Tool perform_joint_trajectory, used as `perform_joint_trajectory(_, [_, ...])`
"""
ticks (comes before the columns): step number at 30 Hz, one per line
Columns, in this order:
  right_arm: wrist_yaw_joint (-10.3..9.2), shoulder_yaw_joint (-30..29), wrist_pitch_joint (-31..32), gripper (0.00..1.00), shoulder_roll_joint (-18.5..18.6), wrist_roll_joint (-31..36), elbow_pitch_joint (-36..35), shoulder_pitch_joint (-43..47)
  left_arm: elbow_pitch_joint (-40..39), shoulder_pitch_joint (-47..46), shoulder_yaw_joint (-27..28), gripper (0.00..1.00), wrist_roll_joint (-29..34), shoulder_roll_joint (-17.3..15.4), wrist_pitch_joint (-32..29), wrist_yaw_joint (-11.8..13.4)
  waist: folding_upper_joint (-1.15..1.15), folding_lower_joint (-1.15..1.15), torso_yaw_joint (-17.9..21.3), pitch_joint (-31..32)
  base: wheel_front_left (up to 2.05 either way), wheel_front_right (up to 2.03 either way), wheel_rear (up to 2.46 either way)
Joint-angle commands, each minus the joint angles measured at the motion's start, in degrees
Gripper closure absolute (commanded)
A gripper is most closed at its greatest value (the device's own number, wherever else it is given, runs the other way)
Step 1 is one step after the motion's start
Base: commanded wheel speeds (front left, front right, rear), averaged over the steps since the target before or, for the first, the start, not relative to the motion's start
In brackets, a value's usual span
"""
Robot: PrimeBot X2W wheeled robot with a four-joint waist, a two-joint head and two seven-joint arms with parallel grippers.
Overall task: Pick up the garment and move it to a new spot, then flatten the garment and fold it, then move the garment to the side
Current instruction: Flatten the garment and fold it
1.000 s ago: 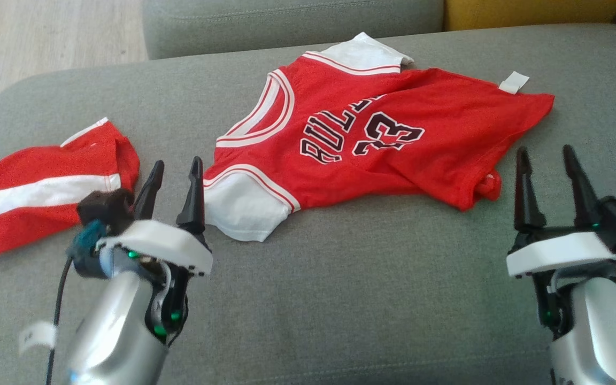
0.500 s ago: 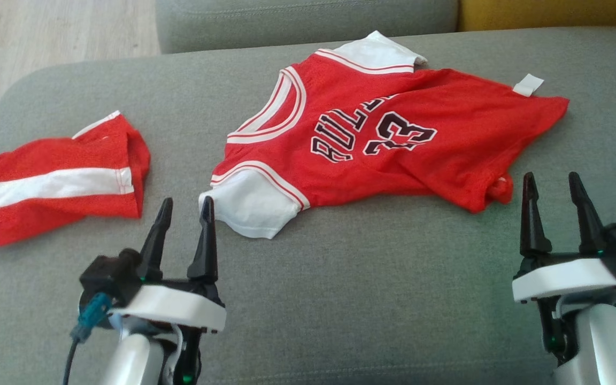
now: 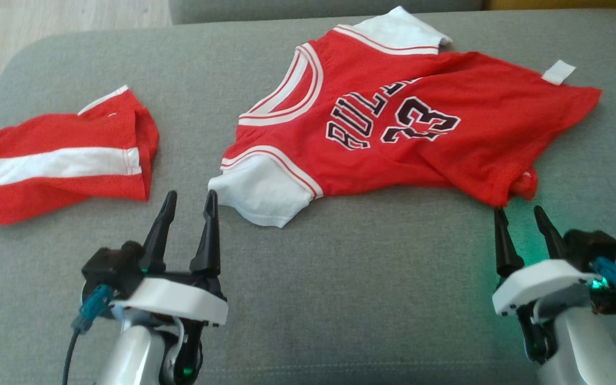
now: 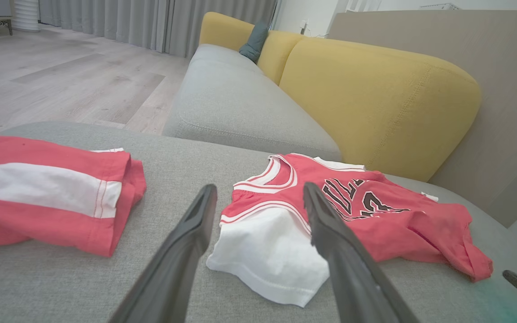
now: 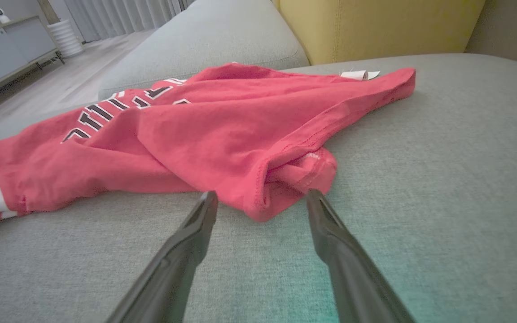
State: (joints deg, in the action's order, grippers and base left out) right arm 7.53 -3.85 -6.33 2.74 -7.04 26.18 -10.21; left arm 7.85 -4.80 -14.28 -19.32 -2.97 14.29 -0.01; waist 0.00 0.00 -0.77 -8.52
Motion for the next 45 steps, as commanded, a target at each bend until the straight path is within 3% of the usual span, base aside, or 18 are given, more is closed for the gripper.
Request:
perform_joint_trajectory(1, [-0.04, 1.22, 0.24, 0.00, 0.14, 0.18, -0.38, -3.35, -1.62, -3.00, 1.36, 0.00, -0.19, 0.07, 0.71, -0.01, 0.00, 0.00, -0.63, -0.66, 0.00, 0.00, 0.00])
perform_joint_trajectory(12, [-0.04, -0.25, -1.51, 0.00, 0.14, 6.06, 11.30, -8.76, -0.54, -4.56, 0.62, 0.00, -0.91, 0.09, 0.71, 0.53, 0.00, 0.00, -2.66, -2.63, 0.00, 0.00, 0.00])
perform_joint_trajectory(13, [-0.04, -0.36, -1.82, 0.60, 0.14, 6.16, 12.08, -9.20, -0.52, -4.58, 0.67, 0.00, -0.94, 0.09, 0.71, 0.58, 0.00, 0.00, -2.65, -2.72, 0.00, 0.00, 0.00])
perform_joint_trajectory(14, [-0.04, -0.36, -2.21, 1.00, 0.14, 6.18, 12.74, -9.69, -0.49, -4.59, 0.76, 0.00, -1.01, 0.09, 0.71, 0.62, 0.00, 0.00, -2.58, -2.81, 0.00, 0.00, 0.00])
perform_joint_trajectory(22, [-0.04, 1.92, -5.26, 1.00, 0.14, 7.13, 14.82, -12.43, 0.42, -4.47, 1.60, 0.00, -1.25, 0.09, 0.71, 0.47, 0.00, 0.00, 0.12, -1.92, 0.00, 0.00, 0.00])
perform_joint_trajectory(29, [-0.04, 3.82, -5.04, 1.00, 0.76, 7.17, 11.07, -11.92, 0.79, -3.90, 1.52, 0.00, -2.19, 0.09, 0.71, 0.75, 0.00, 0.00, 2.63, 0.83, 0.00, 0.00, 0.00])
perform_joint_trajectory(35, [-0.04, 8.31, -0.63, 1.00, 3.11, 4.03, 0.84, -9.18, 1.06, -2.19, 1.93, 0.00, -2.97, 0.09, 0.71, 1.08, 0.00, 0.00, 4.30, 4.07, 0.00, 0.00, 0.00])
perform_joint_trajectory(38, [-0.04, 10.75, 3.46, 1.00, 4.41, 1.14, -6.24, -6.69, 1.02, -1.22, 2.35, 0.00, -3.46, 0.09, 0.71, 1.24, 0.00, 0.00, 5.04, 5.46, 0.00, 0.00, 0.00])
perform_joint_trajectory(39, [-0.04, 11.58, 6.58, 1.00, 5.50, -0.72, -11.68, -4.90, 0.80, -0.69, 2.47, 0.00, -3.72, 0.09, 0.71, 1.29, 0.00, 0.00, 5.33, 5.88, 0.00, 0.00, 0.00])
perform_joint_trajectory(45, [-0.04, 9.72, 14.28, 1.00, 7.66, -3.87, -24.07, -1.96, -0.03, -0.76, 2.15, 0.00, -3.86, 0.09, 0.71, 1.46, 0.00, 0.00, 5.38, 5.22, 0.00, 0.00, 0.00])
